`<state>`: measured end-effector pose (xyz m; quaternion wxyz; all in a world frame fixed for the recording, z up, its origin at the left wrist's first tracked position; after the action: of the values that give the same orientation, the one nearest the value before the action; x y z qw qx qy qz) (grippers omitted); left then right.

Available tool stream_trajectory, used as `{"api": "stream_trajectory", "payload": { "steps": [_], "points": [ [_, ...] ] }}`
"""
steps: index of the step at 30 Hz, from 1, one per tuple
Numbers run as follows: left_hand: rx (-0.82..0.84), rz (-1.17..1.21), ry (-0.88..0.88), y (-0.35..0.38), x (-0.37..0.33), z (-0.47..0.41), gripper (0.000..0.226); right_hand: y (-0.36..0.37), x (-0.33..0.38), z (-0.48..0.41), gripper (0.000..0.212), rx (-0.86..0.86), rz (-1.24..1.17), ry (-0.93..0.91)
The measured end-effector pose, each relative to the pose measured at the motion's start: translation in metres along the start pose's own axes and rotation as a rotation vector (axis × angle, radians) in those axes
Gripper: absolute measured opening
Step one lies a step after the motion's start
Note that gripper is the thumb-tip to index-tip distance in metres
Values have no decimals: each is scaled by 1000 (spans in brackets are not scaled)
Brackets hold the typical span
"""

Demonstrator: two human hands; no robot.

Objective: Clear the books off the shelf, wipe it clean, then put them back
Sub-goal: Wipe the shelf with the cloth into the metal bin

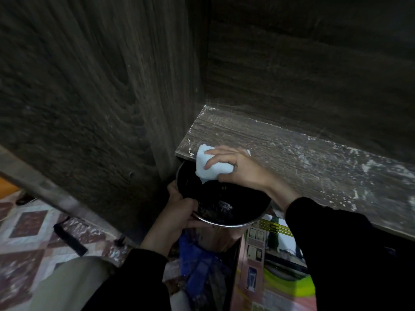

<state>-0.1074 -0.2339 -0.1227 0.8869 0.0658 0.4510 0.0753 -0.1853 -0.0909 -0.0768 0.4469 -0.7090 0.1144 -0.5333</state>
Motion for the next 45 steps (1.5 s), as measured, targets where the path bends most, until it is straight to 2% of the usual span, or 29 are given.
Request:
{"api": "stream_trajectory", "payload": {
  "steps": [4, 8, 13, 16, 20, 22, 26, 29, 32, 39, 45],
  "points": [
    [6, 0, 5, 0, -1, 0, 59, -1, 0, 12, 31, -84, -113, -52],
    [18, 4, 5, -1, -1, 2, 61, -19, -5, 13, 35, -240, -496, 143],
    [6, 17, -6, -3, 2, -2, 62, -59, -14, -5, 40, -552, -724, 249],
    [10, 17, -17, -4, 3, -3, 62, -72, -23, -27, 36, -655, -713, 330],
    [18, 33, -23, -4, 3, -5, 65, -78, -36, -73, 31, -731, -532, 387],
    [28, 34, -22, -3, 2, -5, 64, -68, -39, -96, 34, -670, -423, 421],
    [33, 28, -27, -3, 2, -7, 65, -32, -29, -117, 44, -391, -21, 469],
    [8, 14, -21, -3, 3, -9, 65, -28, -16, -109, 41, -376, -1, 394],
    [8, 13, -22, -2, 2, -8, 66, -24, -11, -100, 40, -290, 36, 313],
    [9, 7, -12, 1, 1, -6, 67, -23, 14, -98, 50, 4, 451, 81],
    [22, -4, -7, 3, 0, -5, 65, -12, 16, -84, 66, 63, 423, 30]
  ]
}}
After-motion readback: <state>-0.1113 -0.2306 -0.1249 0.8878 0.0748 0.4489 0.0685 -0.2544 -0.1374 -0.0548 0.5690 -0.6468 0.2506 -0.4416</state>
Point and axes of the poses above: each hand's wrist, its own z-axis away from the middle knuckle, its own y-axis out of the palm, x = y × z, the point moved 6 cm from there along -z, towards the middle knuckle
